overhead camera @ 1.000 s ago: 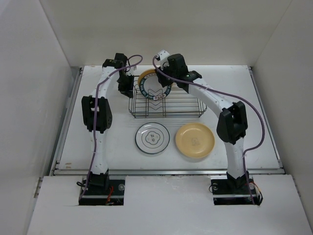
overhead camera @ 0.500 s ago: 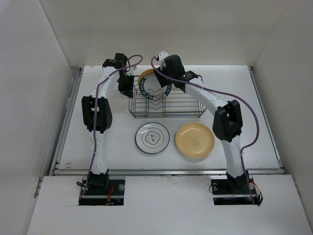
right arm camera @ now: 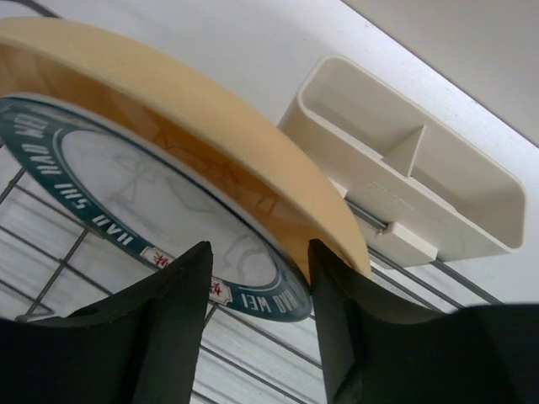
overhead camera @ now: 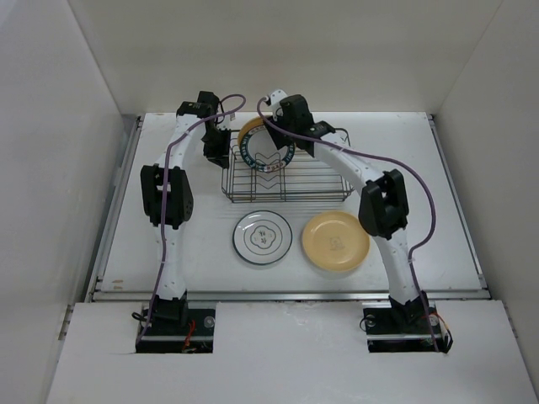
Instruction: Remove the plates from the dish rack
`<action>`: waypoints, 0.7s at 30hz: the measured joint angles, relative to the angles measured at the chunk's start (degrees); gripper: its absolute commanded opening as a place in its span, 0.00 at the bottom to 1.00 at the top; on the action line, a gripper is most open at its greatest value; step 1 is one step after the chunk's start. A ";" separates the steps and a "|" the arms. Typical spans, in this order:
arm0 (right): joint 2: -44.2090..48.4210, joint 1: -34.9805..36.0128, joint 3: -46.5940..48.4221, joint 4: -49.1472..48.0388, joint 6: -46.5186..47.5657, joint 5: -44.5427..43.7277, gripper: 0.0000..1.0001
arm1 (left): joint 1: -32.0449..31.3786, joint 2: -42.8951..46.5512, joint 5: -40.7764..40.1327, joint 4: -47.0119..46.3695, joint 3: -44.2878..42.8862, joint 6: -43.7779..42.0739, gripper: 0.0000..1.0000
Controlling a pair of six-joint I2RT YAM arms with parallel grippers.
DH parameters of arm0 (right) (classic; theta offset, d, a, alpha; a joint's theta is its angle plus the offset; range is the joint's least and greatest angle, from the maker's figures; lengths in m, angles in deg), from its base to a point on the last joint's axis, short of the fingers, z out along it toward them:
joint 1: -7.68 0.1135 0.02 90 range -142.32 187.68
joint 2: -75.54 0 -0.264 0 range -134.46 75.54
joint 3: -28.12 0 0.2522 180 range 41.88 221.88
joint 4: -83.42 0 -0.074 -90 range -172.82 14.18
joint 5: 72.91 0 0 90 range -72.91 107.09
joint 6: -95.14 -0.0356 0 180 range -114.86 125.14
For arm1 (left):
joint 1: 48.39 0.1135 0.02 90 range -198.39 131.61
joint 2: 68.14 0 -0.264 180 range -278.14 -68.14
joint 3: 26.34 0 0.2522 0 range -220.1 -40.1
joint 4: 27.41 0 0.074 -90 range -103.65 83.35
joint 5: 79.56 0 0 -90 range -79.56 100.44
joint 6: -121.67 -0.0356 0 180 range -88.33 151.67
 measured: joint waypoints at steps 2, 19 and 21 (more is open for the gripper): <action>-0.61 -0.35 0.72 0.09 0.28 -0.09 0.28 | 0.00 -0.02 0.02 0.00 0.00 0.09 0.00; 9.07 0.85 -13.51 -6.97 7.78 1.20 0.00 | 1.73 -0.63 4.26 -0.31 -0.24 2.62 0.00; 11.37 1.42 -16.35 -8.55 8.76 -0.63 0.00 | 1.77 -0.63 4.52 -0.31 -0.24 2.86 0.00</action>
